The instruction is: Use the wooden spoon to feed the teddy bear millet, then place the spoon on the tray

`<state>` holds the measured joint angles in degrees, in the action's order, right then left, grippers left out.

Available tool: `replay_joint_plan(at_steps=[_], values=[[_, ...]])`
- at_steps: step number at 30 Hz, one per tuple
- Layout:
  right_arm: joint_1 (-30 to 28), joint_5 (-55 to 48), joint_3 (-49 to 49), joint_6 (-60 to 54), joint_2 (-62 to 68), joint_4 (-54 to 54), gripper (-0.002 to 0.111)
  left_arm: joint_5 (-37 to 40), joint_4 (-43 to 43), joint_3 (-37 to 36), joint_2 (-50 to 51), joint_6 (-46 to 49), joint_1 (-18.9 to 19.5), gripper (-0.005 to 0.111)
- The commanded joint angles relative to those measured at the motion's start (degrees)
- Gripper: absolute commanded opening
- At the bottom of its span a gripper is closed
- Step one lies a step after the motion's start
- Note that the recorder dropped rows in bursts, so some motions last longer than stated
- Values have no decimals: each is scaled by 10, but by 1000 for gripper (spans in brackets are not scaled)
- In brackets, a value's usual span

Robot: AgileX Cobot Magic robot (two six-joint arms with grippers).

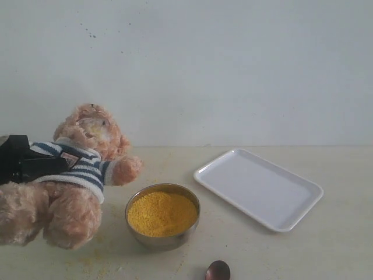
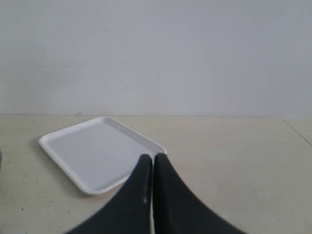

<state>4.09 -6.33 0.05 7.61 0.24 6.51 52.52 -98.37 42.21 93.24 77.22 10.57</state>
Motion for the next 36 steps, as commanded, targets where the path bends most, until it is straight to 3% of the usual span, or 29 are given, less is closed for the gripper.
replay_joint_plan(at_steps=[1, 5, 8, 10, 13, 17, 28, 31, 33, 36], values=[[-1, 67, -1, 0, -2, -37, 0, 6, -16, -2, -6, 13, 2, 4], [-1, 190, -1, 8, -2, -48, 0, -14, -16, -2, -6, 13, 2, 4], [-1, 366, -1, 25, -2, -48, 0, -25, -16, -2, -6, 13, 2, 4], [-1, 488, -1, 70, -2, -49, 0, -30, -16, -2, -6, 13, 2, 4], [-1, 587, -10, 165, -2, -65, 0, -31, -16, -2, -6, 13, 2, 4], [-1, 574, -73, 250, -2, -68, 0, -31, -16, -2, -6, 13, 2, 4], [-1, 468, -282, 238, 82, -68, 0, -31, -16, -2, -6, 38, 2, 4], [-1, 466, -307, 176, 138, -65, 0, -31, -16, -2, -6, 38, 2, 4], [-1, 464, -316, 74, 212, -61, 0, -31, -16, -2, -6, 38, 2, 4], [-1, 384, -316, -155, 340, -61, 0, -31, -16, -2, -6, 43, 2, 4]])
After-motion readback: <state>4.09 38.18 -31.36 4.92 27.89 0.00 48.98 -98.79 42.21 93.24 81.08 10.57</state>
